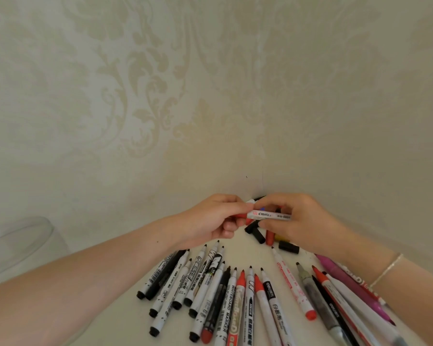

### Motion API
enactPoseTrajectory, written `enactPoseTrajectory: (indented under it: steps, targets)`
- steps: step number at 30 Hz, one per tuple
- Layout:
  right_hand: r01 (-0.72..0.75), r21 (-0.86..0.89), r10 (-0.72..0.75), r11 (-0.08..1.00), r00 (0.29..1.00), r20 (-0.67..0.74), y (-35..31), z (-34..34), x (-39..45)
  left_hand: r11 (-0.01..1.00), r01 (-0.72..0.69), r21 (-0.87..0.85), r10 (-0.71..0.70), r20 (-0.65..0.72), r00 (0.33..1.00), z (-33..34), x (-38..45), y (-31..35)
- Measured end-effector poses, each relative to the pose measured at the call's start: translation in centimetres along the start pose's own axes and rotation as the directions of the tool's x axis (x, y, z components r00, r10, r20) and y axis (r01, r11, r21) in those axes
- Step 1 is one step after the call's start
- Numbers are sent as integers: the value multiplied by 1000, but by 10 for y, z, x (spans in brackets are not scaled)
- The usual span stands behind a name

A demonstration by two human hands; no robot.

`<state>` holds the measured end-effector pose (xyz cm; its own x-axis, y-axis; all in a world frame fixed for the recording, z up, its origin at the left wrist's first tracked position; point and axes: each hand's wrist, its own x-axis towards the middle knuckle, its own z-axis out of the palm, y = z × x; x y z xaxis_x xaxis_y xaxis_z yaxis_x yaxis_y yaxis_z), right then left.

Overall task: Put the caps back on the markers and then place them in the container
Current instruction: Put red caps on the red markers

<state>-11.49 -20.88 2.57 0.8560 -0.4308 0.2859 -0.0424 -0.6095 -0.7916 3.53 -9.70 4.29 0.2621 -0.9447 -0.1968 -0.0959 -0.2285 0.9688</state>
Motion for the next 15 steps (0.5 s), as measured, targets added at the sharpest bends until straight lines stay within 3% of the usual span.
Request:
enactPoseTrajectory:
  steps: [5,15]
  targets:
    - [-39,10,40,999,992,-122,-5,-2,1,995,-2,-105,2,5,1000,1,-3,3]
    - [-129,28,132,991,981,-144,-2,6,2,982,80,-174,-78,20,997,0,-5,-1]
